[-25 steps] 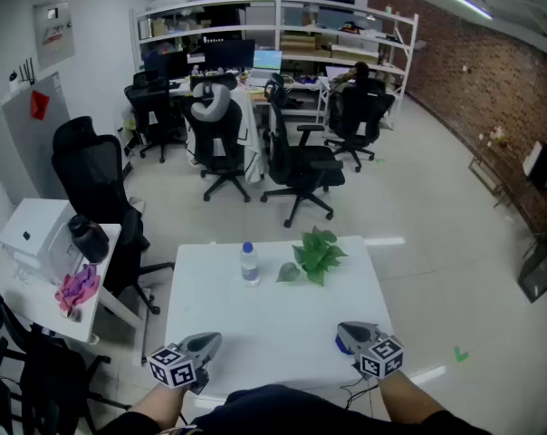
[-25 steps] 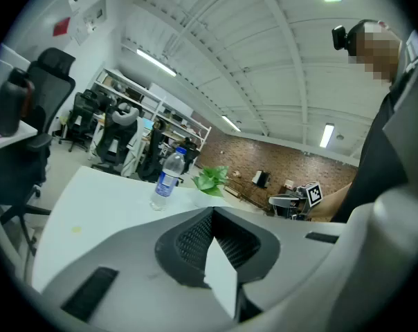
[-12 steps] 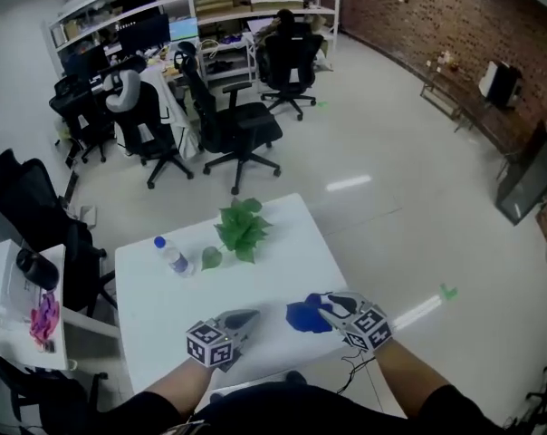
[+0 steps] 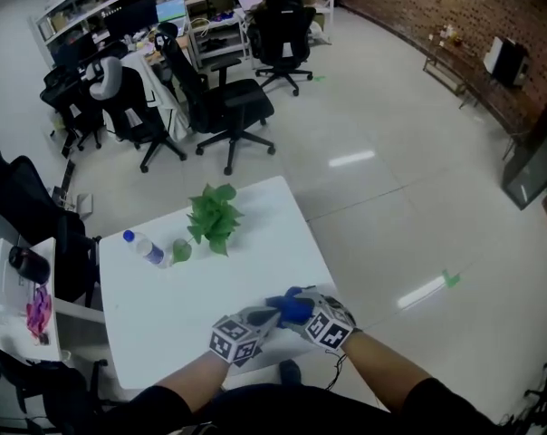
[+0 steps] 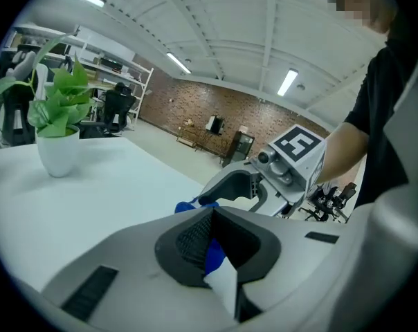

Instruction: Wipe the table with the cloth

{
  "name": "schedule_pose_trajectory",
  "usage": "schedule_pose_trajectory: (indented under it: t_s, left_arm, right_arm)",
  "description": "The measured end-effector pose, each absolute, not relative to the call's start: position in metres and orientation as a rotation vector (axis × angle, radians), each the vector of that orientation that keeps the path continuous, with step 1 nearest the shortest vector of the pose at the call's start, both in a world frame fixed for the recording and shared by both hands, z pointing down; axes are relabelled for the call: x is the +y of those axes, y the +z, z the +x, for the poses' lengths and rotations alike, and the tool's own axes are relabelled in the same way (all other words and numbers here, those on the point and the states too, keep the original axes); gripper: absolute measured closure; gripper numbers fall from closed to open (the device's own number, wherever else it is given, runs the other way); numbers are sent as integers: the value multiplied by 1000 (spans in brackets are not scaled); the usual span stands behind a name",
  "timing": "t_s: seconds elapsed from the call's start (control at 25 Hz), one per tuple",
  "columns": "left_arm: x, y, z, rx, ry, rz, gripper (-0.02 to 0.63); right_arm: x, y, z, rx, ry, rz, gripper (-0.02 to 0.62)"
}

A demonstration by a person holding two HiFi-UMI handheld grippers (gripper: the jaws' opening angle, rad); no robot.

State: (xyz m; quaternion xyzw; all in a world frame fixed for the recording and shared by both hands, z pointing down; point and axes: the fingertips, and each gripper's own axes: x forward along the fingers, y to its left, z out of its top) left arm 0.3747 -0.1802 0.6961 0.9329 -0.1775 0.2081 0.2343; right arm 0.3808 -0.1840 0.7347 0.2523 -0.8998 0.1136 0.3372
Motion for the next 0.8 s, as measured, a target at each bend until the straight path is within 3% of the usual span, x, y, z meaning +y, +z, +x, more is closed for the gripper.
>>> schedule_pose_trajectory:
  t_s: [0.28,0.48,0.64,0.8]
  left_arm:
    - [-184,709,382,-544,593,2524,611]
    - [-186,707,381,-570,553,2499,611]
    - [-183,699,377,-577,523,2488,611]
    - [-181,688,361,-611,477,2468,611]
  right_arm:
    - [-196,776,374,-2253,232,574,269]
    - [-190,778,367,-2258,198,476,342]
    - [-182,777,363,-2255,148,437,459]
    - [-177,774,363,-2252,217,457,487]
